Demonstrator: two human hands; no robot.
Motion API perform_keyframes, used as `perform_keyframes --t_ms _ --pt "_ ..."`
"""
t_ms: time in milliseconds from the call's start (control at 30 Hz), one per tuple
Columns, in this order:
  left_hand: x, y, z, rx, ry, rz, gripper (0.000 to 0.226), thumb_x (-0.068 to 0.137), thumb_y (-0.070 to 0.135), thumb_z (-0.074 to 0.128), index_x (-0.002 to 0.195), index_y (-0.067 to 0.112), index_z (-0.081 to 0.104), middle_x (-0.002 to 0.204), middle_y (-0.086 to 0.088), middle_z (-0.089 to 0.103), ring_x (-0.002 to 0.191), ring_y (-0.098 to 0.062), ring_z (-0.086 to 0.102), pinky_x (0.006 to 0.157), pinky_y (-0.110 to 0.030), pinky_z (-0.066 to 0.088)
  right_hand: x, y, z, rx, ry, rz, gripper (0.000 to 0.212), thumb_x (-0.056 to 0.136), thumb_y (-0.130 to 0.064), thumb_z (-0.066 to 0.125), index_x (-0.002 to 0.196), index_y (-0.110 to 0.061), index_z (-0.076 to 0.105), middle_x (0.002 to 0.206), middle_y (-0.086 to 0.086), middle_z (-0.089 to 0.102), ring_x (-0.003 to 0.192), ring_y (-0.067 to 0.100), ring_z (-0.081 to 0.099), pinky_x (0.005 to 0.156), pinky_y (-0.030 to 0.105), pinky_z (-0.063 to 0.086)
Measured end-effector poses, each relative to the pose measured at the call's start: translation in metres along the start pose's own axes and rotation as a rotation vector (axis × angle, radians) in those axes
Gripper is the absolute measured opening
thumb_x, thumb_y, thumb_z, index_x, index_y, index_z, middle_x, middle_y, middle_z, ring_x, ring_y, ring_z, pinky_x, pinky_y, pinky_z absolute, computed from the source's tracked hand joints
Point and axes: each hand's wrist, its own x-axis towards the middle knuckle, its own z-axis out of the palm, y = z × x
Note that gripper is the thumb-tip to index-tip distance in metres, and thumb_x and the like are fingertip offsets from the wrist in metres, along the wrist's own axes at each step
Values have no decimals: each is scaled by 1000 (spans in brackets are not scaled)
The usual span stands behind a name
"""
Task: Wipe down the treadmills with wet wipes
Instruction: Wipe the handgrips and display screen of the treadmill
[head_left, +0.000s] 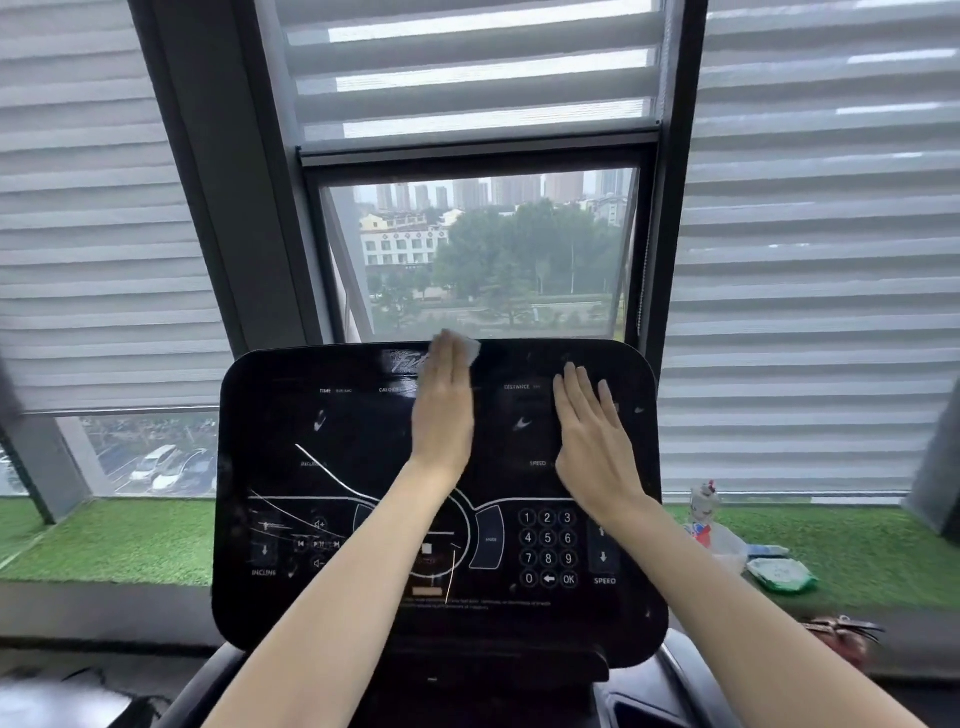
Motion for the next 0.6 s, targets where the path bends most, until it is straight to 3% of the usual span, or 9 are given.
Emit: perform_keyframes --t_ms 100,133,200,267,300,467,533,600 --pt "-1 7 1 -12 67 -209 84 80 -27 33 153 6 6 161 -13 -1 142 -13 -13 121 -34 -3 -1 -1 1 -5 -8 -4 79 64 17 55 140 10 38 149 27 34 141 36 32 118 45 18" --pt "-1 15 3 -22 44 -180 83 81 -26 34 153 6 7 161 -13 -1 143 -13 -13 120 -32 -5 0 -2 1 -12 -4 -4 78 64 17 56 139 10 39 148 28 35 140 36 33 117 46 20" --pt "-1 29 8 -47 -41 44 75 83 -20 42 151 2 18 159 -17 11 147 -22 0 119 -33 -3 2 -2 1 -28 2 -6 76 63 15 58 137 11 43 145 28 39 138 37 36 117 47 23" --pt "-1 25 12 -17 -101 232 67 83 -13 52 146 -4 31 153 -22 28 144 -32 22 119 -40 14 3 -2 0 -51 0 -11 74 62 15 61 134 11 46 142 29 43 135 38 41 115 48 27" --pt "-1 17 11 11 -96 232 66 82 -12 52 145 -6 31 152 -23 30 143 -34 25 118 -43 19 3 -2 0 -68 3 -17 73 61 14 61 133 11 48 140 29 45 133 38 44 114 49 29" --pt "-2 12 7 13 79 -94 77 82 -22 34 151 0 9 159 -19 4 147 -23 -4 120 -34 -4 1 -2 0 -125 -2 -36 73 59 11 64 131 12 50 138 30 46 130 39 47 112 50 33" --pt "0 28 13 -5 30 15 68 88 -13 35 152 2 15 160 -17 8 148 -23 0 120 -33 -3 1 -4 2 -133 -3 -31 75 59 9 67 131 12 49 139 31 46 130 40 46 112 50 32" --pt "2 36 18 -25 -87 232 66 85 -10 57 145 -4 32 153 -23 28 144 -32 24 118 -39 14 1 -4 2 -135 -3 -32 78 57 7 70 132 12 48 139 31 45 131 40 46 112 51 31"
